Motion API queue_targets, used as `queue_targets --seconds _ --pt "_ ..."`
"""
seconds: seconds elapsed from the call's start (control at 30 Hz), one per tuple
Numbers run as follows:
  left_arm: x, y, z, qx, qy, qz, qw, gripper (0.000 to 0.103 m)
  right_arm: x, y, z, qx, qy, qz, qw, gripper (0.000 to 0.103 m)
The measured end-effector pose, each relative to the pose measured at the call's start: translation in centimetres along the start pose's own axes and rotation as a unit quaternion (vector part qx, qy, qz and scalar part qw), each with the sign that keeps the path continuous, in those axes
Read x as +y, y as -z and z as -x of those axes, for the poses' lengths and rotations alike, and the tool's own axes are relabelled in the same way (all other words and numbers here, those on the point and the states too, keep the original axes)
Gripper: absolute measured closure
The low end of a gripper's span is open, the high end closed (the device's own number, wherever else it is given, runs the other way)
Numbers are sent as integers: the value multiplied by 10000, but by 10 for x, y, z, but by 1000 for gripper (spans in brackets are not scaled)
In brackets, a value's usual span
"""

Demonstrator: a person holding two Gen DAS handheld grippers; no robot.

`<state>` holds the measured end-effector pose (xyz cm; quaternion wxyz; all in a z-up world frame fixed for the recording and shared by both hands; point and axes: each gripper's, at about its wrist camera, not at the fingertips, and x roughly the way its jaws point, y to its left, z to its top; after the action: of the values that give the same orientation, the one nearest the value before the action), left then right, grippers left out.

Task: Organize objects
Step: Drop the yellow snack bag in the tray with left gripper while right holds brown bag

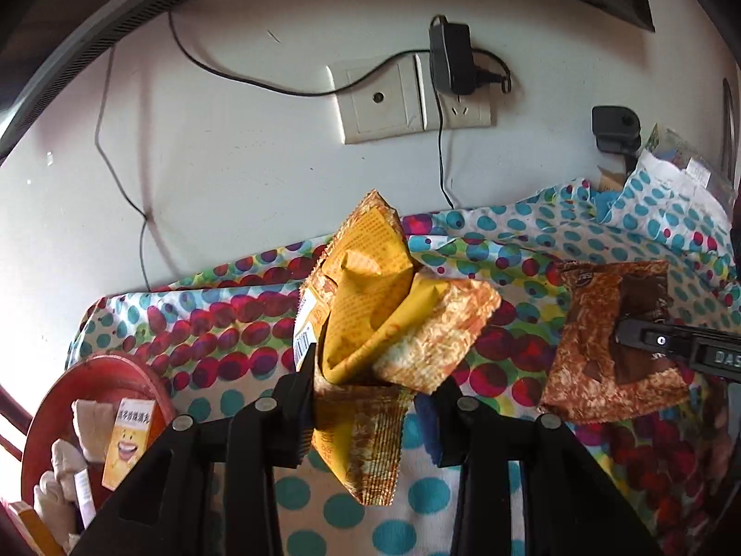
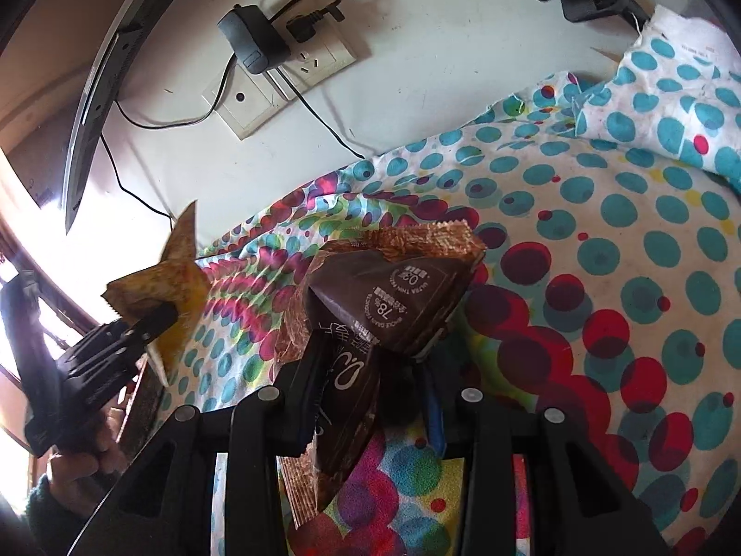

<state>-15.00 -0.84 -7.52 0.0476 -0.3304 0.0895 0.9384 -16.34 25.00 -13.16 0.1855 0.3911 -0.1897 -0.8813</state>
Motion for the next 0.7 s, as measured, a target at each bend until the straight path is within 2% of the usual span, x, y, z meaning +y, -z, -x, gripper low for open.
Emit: queue_targets --seconds 0.17,0.33,0.53,0.7 --pt "16 20 56 -134 -20 86 9999 67 29 5 5 -233 656 669 9953 69" --pt "40 33 99 -389 -311 185 9986 66 51 13 13 -536 1001 1066 9878 69" --pt "87 53 122 -534 -621 671 9944 66 77 23 19 -875 1492 1492 9736 70" --pt "119 70 131 -619 -755 985 9903 66 102 32 19 -1194 2087 1924 9514 71"
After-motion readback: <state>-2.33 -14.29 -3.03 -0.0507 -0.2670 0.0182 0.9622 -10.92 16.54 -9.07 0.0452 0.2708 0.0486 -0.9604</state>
